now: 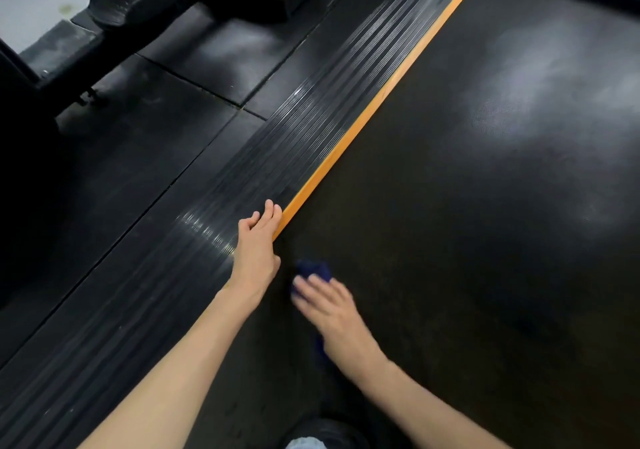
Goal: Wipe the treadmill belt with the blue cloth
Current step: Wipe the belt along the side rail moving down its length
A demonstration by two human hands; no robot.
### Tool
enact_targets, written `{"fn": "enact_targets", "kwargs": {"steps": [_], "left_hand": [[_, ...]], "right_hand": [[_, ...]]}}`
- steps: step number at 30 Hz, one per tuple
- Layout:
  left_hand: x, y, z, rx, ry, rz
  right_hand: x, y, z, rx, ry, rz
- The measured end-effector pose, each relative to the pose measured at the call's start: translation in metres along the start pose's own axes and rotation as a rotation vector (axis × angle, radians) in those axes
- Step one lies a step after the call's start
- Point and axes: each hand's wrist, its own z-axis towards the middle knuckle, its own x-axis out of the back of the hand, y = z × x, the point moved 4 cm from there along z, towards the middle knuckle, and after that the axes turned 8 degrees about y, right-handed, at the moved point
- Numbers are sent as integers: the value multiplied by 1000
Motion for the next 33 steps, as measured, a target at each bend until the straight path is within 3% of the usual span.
{"fn": "enact_targets", "kwargs": {"steps": [2,3,7,10,12,15,17,18,20,23,25,26,28,31,33], "left_hand": [[0,1,-1,16,-8,21],[0,1,-1,42,-13,14],[2,5,0,95,-9,-27],[1,8,1,112,-5,-16],[2,10,3,114,-12,8],[2,8,6,122,-9,6],[2,6,6,126,-11,-6],[1,4,6,132,-21,-20],[0,1,7,148,-60,-56],[1,0,8,161,-90,-84],[1,2,6,174,-107,-95],[1,2,6,181,-112,-101],[1,0,9,172,-133,-94],[3,-5,15,144,-160,-77],[4,-8,16,145,-178,-87]], "right_hand": [[4,9,-11,138,-76,-4],[14,33,-10,105,-69,0],[73,142,-25,-458,158,-91],[80,148,-24,-789,350,-87],[55,108,-9,-633,357,32],[10,25,-15,-157,24,94],[10,23,-21,81,-68,70],[18,43,-20,91,-47,54],[44,95,-16,-131,96,3],[83,158,-13,-743,282,-51],[74,150,5,-894,339,-27],[62,130,22,-800,331,29],[34,75,50,-412,222,123],[2,-10,52,71,-271,186],[-3,-15,41,296,-363,182]]}}
